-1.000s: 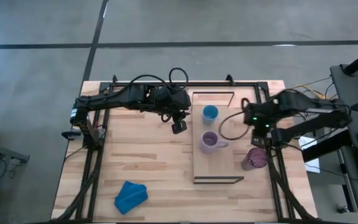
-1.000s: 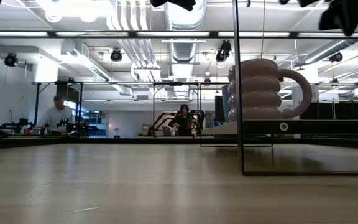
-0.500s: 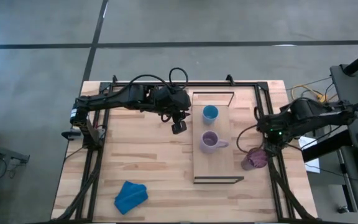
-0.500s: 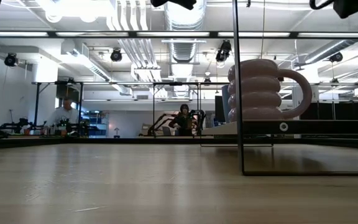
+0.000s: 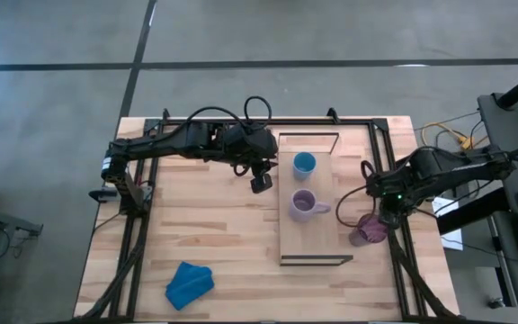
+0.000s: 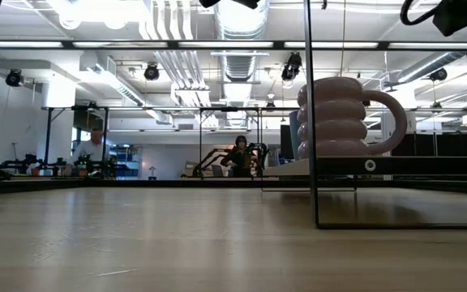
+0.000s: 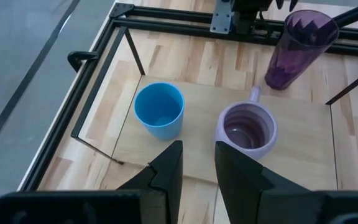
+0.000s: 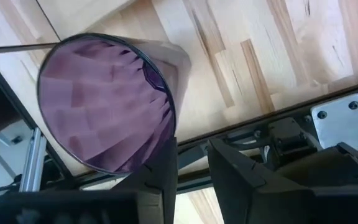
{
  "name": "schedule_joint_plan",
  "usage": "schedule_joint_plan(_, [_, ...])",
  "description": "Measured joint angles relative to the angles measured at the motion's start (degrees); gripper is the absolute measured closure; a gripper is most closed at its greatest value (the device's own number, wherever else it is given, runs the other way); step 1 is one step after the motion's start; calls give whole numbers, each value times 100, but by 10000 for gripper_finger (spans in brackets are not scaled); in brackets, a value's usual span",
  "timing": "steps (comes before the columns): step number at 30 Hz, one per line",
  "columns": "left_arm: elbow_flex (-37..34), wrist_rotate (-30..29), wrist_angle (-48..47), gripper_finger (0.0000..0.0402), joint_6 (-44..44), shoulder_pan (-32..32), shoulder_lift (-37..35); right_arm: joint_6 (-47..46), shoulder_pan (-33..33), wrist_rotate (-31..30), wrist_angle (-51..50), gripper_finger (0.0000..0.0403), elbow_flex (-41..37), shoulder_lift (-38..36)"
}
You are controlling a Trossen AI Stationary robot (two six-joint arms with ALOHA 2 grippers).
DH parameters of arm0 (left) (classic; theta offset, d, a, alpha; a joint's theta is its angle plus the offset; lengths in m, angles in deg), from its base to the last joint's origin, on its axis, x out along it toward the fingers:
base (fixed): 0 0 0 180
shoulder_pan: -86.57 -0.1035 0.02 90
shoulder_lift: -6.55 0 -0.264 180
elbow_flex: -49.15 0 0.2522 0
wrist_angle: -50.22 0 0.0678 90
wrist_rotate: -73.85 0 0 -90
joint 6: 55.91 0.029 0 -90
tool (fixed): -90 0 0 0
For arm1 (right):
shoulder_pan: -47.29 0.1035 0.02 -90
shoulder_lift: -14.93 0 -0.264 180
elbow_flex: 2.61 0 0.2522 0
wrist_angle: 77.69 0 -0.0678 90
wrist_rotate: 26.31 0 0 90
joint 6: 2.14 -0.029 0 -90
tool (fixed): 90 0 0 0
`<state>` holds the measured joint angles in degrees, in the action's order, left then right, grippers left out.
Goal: Stack small to large cups/mugs on shelf
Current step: Put the purple cup on the shelf
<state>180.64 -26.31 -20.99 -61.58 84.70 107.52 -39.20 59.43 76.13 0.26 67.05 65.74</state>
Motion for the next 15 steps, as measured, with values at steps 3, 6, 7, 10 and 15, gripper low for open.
schedule_joint_plan(3, [0, 0, 0, 322, -2, 0, 0, -20, 0, 1, 76, 319, -2, 0])
schedule_joint_plan(6, [0, -1, 0, 322, -4, 0, 0, -102, 0, 13, 69, 319, -2, -2])
schedule_joint_plan(7, [0, -1, 0, 322, -6, 0, 0, -151, 0, 24, 71, 319, -2, -2])
schedule_joint_plan(10, [0, -2, 0, 322, -15, 0, 0, -266, -2, 198, 75, 319, -2, -2])
schedule_joint_plan(15, [0, -2, 0, 322, -15, 0, 2, -302, 0, 417, 191, 319, -9, 0])
